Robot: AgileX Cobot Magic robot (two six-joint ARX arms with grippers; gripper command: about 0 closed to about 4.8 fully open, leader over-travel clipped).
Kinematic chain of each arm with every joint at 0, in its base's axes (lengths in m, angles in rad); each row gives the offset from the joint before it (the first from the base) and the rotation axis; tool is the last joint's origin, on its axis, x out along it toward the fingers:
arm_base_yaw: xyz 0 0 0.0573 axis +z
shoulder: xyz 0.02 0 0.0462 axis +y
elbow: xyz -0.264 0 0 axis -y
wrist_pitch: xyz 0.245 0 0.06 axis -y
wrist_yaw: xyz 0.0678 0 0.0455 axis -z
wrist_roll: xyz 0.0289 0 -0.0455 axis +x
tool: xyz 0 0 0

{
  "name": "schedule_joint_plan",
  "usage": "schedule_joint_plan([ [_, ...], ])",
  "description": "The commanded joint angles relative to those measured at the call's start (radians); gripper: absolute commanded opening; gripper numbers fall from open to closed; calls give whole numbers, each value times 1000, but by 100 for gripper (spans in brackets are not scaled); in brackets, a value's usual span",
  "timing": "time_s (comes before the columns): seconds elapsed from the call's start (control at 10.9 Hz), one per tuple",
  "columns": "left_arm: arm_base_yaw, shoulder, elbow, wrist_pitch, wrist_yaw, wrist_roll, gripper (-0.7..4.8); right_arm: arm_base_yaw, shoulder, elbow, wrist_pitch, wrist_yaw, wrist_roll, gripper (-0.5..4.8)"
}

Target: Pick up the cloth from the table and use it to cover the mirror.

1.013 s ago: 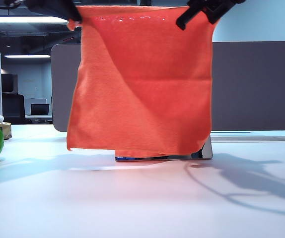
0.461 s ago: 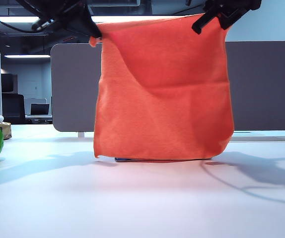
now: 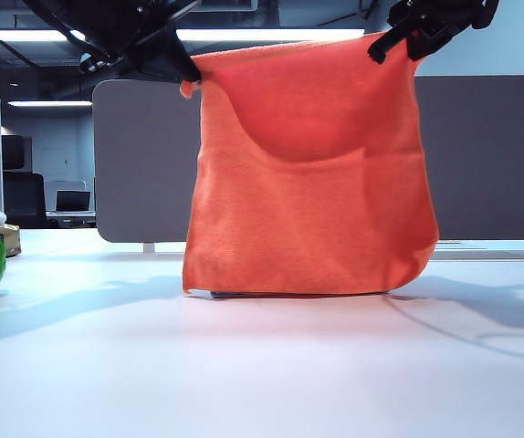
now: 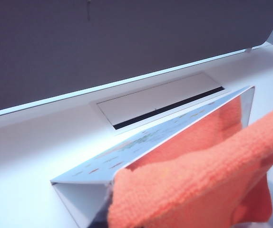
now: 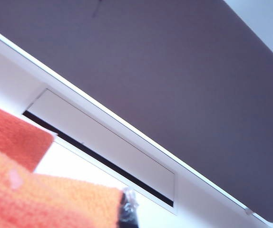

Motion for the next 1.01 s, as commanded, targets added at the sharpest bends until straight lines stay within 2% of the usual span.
schedule_joint_plan([
  [0.09,0,6,6,58,-9,-2,-6,-24,-5,5,16,-81,-20,-2],
  [0.37,0,11,6,82,-31,2,-6,-81,1,5,9,-132,-20,-2],
  [0.83,0,12,6,83,-99,2,-6,-168,3,5,-19,-327,-20,-2],
  [1.01,0,25,6,81,-112,1,-6,-176,14,5,-13,-357,-21,-2],
])
